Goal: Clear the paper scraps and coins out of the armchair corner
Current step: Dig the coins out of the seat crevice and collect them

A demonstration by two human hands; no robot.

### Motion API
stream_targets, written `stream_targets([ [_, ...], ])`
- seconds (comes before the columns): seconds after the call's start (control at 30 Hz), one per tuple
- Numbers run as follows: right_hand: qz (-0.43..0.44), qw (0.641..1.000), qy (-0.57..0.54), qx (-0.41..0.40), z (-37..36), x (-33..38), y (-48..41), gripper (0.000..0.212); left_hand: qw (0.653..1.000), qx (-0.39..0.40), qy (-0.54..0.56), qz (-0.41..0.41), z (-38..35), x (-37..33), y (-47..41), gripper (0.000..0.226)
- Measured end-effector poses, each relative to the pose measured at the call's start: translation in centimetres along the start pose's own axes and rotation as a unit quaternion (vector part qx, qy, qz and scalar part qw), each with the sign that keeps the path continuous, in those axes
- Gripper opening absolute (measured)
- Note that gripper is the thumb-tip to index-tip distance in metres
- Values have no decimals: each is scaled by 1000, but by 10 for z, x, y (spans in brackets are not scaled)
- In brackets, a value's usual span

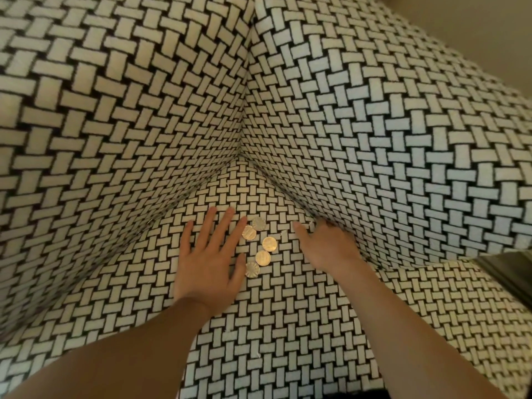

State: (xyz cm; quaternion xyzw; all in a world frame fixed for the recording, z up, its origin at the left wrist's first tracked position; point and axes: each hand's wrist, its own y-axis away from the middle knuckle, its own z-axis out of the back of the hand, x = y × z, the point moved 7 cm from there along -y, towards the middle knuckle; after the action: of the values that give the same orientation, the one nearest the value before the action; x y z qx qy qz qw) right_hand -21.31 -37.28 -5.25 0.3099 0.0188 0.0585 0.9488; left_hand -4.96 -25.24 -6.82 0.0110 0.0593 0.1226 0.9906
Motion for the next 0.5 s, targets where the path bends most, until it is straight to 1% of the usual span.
stream_targets([
  [0.2,13,990,-109,86,13,11,-21,80,1000,1,5,1,2,0,0,62],
  [0.27,14,985,-121,119,13,13,-27,81,1000,3,5,2,2,0,0,63],
  [0.33,24,983,-125,130,12,13,-28,81,1000,4,5,2,1,1,0,63],
  [0.4,41,987,-116,103,11,11,-26,80,1000,3,5,1,1,1,0,63],
  [0.5,65,996,-60,21,5,5,-18,81,1000,5,5,1,0,1,0,62],
])
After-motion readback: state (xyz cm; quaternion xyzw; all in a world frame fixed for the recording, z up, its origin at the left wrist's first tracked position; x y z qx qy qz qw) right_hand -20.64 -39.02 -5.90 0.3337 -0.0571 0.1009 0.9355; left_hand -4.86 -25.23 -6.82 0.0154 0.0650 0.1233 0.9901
